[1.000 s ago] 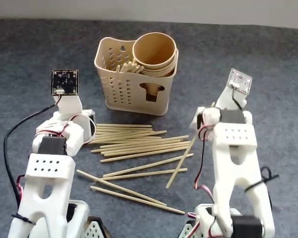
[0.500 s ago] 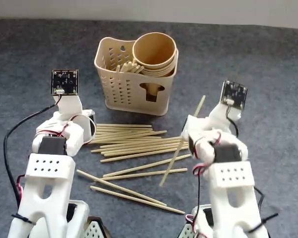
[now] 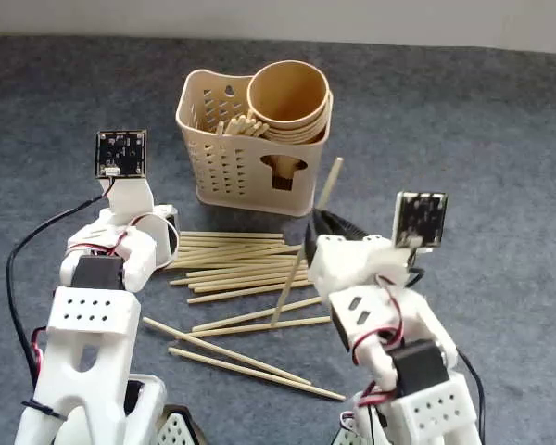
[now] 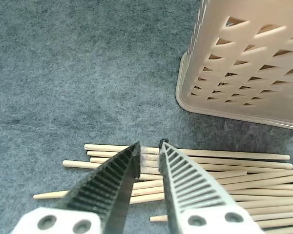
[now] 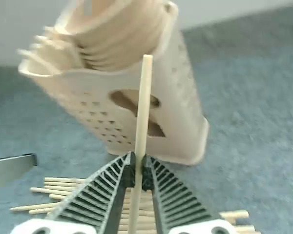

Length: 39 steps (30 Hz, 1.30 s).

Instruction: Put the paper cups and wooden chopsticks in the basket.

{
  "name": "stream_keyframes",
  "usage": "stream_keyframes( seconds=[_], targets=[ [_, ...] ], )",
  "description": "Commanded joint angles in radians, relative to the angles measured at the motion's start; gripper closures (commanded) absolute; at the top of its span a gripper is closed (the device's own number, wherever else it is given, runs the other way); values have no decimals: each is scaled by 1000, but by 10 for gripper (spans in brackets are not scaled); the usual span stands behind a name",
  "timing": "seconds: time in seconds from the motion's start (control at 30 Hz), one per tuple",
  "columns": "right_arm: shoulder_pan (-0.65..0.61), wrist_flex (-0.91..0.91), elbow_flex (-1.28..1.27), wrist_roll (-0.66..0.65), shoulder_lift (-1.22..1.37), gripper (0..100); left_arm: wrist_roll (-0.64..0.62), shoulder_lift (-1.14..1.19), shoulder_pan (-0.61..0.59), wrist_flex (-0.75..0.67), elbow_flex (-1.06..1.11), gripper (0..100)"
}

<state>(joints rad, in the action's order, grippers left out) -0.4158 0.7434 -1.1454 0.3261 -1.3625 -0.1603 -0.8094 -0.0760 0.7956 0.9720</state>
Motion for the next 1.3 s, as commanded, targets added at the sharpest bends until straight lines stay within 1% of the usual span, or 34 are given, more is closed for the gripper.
stream_keyframes(
  seconds=[0.0,0.13,0.27,0.4,0.53,0.7,0.8,0.9,1.27],
  targets=[
    [-88,-38,67,-112,-84,993,0,-27,-7,-18,-10,919],
    [-102,-193,99,-153,-87,993,0,-27,-7,-20,-10,919],
    [-131,-363,102,-244,-87,993,0,-21,-7,-52,1,919],
    [-173,-455,102,-293,-87,993,0,-27,-8,-98,28,919],
    [-193,-558,102,-328,-85,993,55,-27,-8,-101,30,921],
    [-199,-731,105,-362,-56,993,55,-27,-8,-103,31,921],
    [-219,-771,176,-394,45,993,55,-27,-8,-103,31,921],
    [-219,-773,295,-388,170,993,55,-27,-8,-103,31,921],
    [-208,-774,849,-397,759,993,55,-27,-8,-103,31,921]
  ],
)
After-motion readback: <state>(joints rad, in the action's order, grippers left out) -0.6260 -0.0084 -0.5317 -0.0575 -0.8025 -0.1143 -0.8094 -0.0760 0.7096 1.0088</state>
